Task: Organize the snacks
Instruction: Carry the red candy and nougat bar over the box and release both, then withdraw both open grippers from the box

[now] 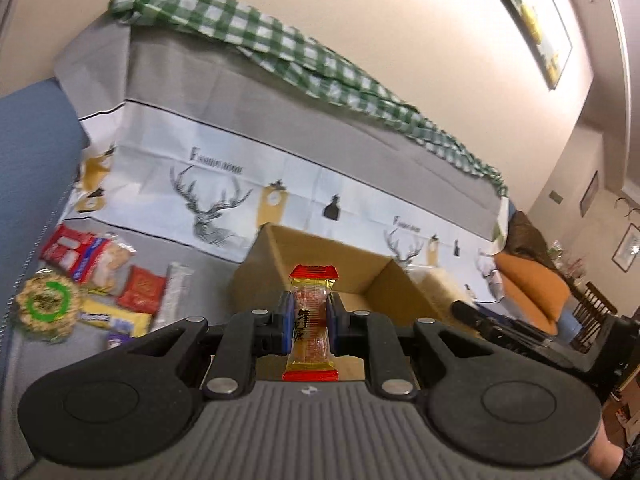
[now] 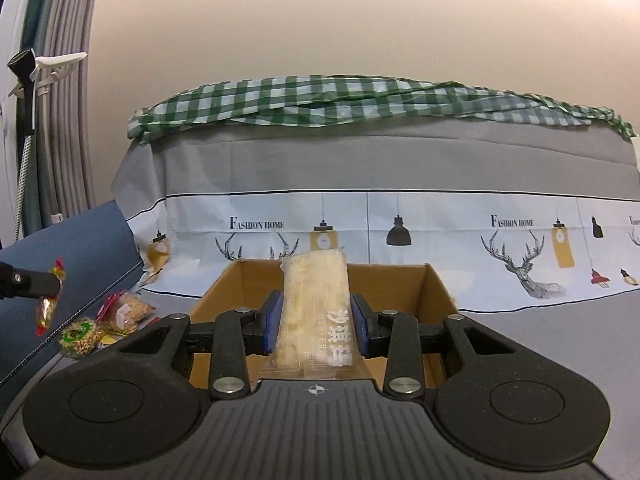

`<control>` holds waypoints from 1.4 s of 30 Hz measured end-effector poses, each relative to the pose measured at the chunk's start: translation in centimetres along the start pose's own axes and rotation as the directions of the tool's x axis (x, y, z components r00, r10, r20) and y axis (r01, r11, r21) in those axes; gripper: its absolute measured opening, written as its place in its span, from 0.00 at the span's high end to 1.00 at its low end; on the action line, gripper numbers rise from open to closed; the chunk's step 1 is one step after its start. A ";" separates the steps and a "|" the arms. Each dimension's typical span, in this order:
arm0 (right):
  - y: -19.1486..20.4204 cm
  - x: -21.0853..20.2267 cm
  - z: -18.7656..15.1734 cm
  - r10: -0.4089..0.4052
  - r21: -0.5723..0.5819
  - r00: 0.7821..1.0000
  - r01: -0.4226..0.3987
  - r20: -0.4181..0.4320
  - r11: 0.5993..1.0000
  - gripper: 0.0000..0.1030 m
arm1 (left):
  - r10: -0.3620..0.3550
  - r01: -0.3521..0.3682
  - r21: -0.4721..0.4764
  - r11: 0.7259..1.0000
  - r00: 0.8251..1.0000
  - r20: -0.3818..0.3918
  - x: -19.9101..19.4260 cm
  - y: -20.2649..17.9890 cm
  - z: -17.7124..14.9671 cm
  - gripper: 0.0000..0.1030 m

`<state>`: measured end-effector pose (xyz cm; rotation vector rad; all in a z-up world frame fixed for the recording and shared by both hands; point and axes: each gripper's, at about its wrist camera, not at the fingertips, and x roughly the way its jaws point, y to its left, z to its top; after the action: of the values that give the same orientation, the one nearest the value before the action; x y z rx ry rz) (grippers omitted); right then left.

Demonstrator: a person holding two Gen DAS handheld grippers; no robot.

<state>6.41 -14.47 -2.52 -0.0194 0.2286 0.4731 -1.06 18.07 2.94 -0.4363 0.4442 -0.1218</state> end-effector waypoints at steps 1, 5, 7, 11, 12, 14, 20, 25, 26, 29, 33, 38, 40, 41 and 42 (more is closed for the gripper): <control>-0.1 -0.1 0.1 -0.001 0.000 1.000 0.001 0.000 1.000 0.63 | -0.009 0.009 0.004 1.000 1.000 0.001 0.2 -0.4 0.0 0.83; -0.8 -0.3 0.5 -0.004 0.004 1.000 0.004 0.008 1.000 0.63 | -0.070 0.069 0.008 0.998 0.997 0.013 1.8 -2.5 0.0 0.83; -1.3 -0.3 0.7 -0.010 0.015 1.000 0.010 0.008 1.000 0.63 | -0.106 0.106 0.012 0.994 0.994 -0.007 3.1 -3.9 0.6 0.83; -2.4 -0.1 1.0 -0.031 0.048 1.000 0.031 -0.006 0.998 0.63 | -0.171 0.169 0.077 0.983 0.985 0.018 5.5 -7.7 2.6 0.83; -2.6 -0.1 1.0 -0.036 0.053 0.999 0.036 -0.008 0.998 0.63 | -0.188 0.185 0.084 0.979 0.982 0.025 6.0 -8.2 2.5 0.83; -2.8 -0.3 1.1 -0.046 0.056 0.999 0.046 -0.002 0.997 0.63 | -0.196 0.189 0.132 0.973 0.980 0.039 6.9 -9.0 0.9 0.83; -2.4 -0.5 1.2 -0.063 -0.006 0.998 0.063 0.001 0.998 0.64 | -0.189 0.188 0.261 0.947 0.982 -0.020 8.5 -10.9 -1.9 0.83; -2.7 -0.9 1.2 -0.088 -0.015 0.996 0.088 0.009 0.996 0.63 | -0.168 0.175 0.275 0.946 0.985 -0.046 9.7 -11.2 -2.6 0.83; -2.9 -0.8 1.2 -0.094 -0.010 0.996 0.094 0.006 0.996 0.63 | -0.168 0.175 0.274 0.946 0.985 -0.046 9.7 -11.2 -2.6 0.83; -2.9 -0.7 1.2 -0.104 -0.005 0.995 0.104 0.010 0.995 0.65 | -0.163 0.167 0.286 0.944 0.986 -0.037 9.7 -11.5 -2.6 0.83; -2.4 -0.7 1.2 -0.105 -0.016 0.994 0.105 0.023 0.994 0.69 | -0.150 0.155 0.295 0.943 0.988 -0.040 9.6 -11.5 -2.8 0.82; -1.8 -0.2 1.1 -0.120 -0.033 0.993 0.120 0.005 0.992 0.69 | -0.148 0.156 0.283 0.946 0.988 -0.051 9.7 -11.2 -2.7 0.79; -1.8 -0.1 1.1 -0.132 -0.033 0.991 0.132 0.003 0.991 0.61 | -0.151 0.160 0.273 0.949 0.987 -0.055 9.8 -11.0 -2.7 0.71; -1.7 -0.1 1.1 -0.134 -0.032 0.991 0.134 0.004 0.990 0.54 | -0.148 0.157 0.268 0.951 0.988 -0.051 9.8 -10.9 -2.7 0.65; -1.7 -0.1 1.2 -0.137 -0.033 0.991 0.137 0.006 0.990 0.52 | -0.145 0.152 0.265 0.952 0.988 -0.046 9.8 -10.8 -2.6 0.64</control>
<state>7.35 -15.89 -1.39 -0.0663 0.2142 0.3403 6.32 5.27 1.69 -0.2006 0.4136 -0.3301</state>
